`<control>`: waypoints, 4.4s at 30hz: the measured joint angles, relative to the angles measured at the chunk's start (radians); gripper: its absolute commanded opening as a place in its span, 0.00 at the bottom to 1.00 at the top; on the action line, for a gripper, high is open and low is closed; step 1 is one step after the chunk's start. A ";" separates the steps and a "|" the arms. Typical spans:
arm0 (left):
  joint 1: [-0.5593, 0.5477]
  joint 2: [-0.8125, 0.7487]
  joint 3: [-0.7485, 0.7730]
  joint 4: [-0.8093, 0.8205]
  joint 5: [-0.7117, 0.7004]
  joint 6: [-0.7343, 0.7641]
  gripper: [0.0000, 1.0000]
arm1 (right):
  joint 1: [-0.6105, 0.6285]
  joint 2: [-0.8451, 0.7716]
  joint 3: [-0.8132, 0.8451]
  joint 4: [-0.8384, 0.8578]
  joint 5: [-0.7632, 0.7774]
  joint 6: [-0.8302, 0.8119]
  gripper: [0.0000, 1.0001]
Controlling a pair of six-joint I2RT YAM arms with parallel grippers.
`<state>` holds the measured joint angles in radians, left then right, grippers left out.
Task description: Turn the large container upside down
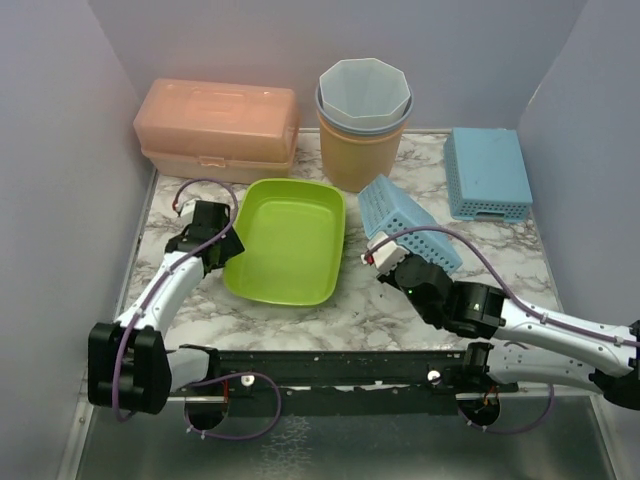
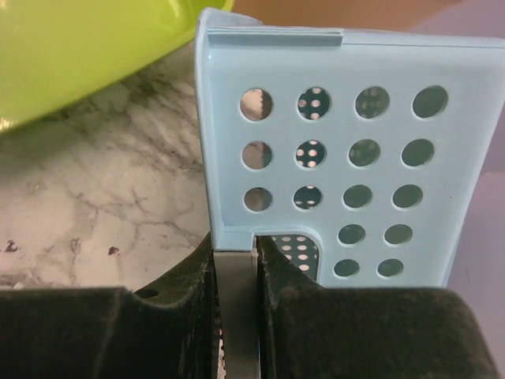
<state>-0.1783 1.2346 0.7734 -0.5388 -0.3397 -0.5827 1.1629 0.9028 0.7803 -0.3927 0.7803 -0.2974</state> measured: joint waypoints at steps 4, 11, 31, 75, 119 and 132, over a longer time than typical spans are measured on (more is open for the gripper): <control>0.062 -0.104 -0.021 -0.028 -0.008 0.002 0.99 | 0.000 0.048 0.013 -0.053 -0.127 -0.035 0.01; 0.075 -0.182 -0.004 -0.050 0.002 0.027 0.99 | 0.000 0.149 0.067 -0.218 -0.393 -0.076 0.04; 0.078 -0.290 0.036 -0.077 0.169 0.056 0.99 | 0.001 0.371 0.137 -0.475 -0.683 -0.074 0.64; 0.079 -0.327 -0.005 -0.080 0.215 0.025 0.99 | 0.181 0.162 0.079 -0.066 0.031 0.096 0.86; 0.079 -0.268 -0.053 0.044 0.234 0.124 0.99 | -0.495 0.808 0.431 -0.101 -0.229 0.865 0.88; 0.079 -0.266 -0.060 0.043 0.235 0.124 0.99 | -0.495 0.514 0.153 -0.159 -0.198 1.061 0.84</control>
<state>-0.0994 0.9691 0.7136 -0.4953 -0.1047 -0.4583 0.6682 1.4166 0.9337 -0.5522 0.5827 0.7635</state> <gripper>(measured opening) 0.987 0.842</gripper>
